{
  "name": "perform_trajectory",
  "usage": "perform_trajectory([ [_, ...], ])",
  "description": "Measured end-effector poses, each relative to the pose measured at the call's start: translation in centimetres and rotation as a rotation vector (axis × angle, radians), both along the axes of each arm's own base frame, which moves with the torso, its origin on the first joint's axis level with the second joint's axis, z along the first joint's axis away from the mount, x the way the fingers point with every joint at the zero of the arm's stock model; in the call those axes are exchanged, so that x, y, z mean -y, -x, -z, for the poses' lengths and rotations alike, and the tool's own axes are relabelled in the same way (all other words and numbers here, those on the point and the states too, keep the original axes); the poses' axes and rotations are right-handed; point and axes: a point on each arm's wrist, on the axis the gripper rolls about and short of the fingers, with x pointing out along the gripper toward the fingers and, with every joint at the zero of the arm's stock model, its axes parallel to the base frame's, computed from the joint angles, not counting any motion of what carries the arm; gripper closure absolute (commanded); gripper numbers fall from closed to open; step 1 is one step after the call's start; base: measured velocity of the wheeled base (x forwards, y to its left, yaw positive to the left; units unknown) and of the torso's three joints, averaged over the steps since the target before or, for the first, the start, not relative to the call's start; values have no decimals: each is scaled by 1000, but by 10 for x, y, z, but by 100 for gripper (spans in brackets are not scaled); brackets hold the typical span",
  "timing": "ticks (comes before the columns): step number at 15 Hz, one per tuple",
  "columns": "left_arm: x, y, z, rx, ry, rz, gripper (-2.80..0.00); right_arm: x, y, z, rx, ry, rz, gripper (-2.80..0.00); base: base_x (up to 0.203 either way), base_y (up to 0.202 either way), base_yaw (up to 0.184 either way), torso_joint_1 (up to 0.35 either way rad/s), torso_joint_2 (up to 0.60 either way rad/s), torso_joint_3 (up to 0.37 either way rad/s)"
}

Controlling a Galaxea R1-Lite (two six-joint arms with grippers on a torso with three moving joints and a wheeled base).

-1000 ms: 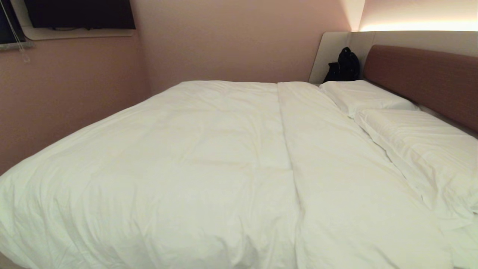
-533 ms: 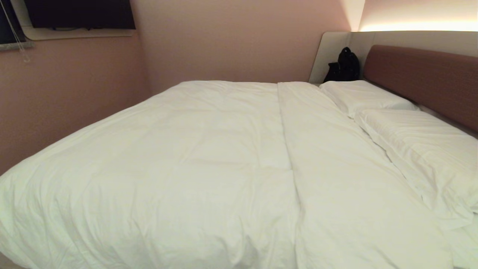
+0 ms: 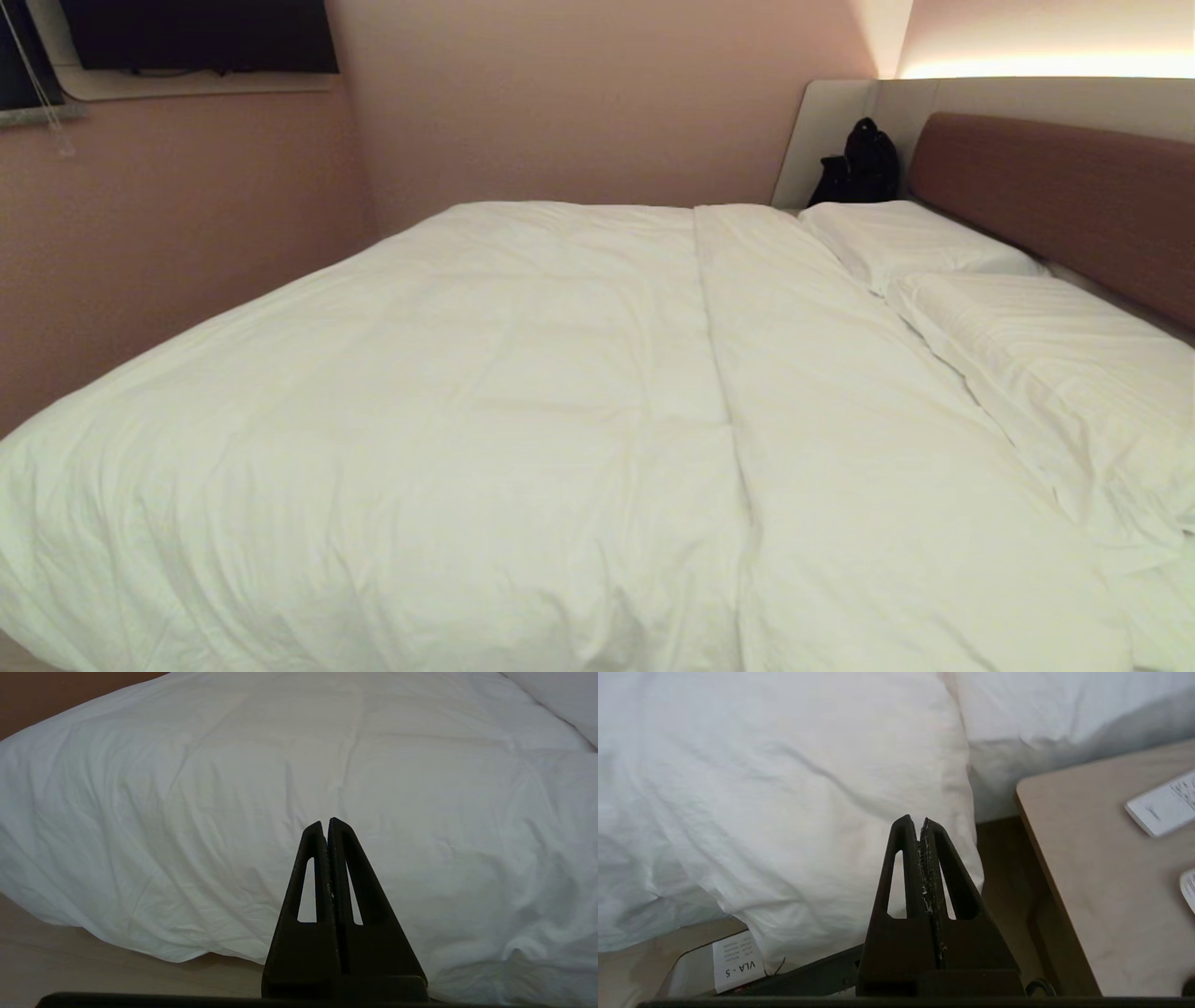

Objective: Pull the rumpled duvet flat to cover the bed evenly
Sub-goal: Flatten the corners of the folded blanket

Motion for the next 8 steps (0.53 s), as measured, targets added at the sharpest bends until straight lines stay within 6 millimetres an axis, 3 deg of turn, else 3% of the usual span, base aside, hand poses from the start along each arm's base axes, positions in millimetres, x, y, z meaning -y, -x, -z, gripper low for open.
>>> perform_trajectory([
  [4,0,0,0,0,0,0,0,1,13,13,102,45,-37,0,0,0,0,0,0,0],
  [8,0,0,0,0,1,0,0,1,14,17,176,78,-46,0,0,0,0,0,0,0],
])
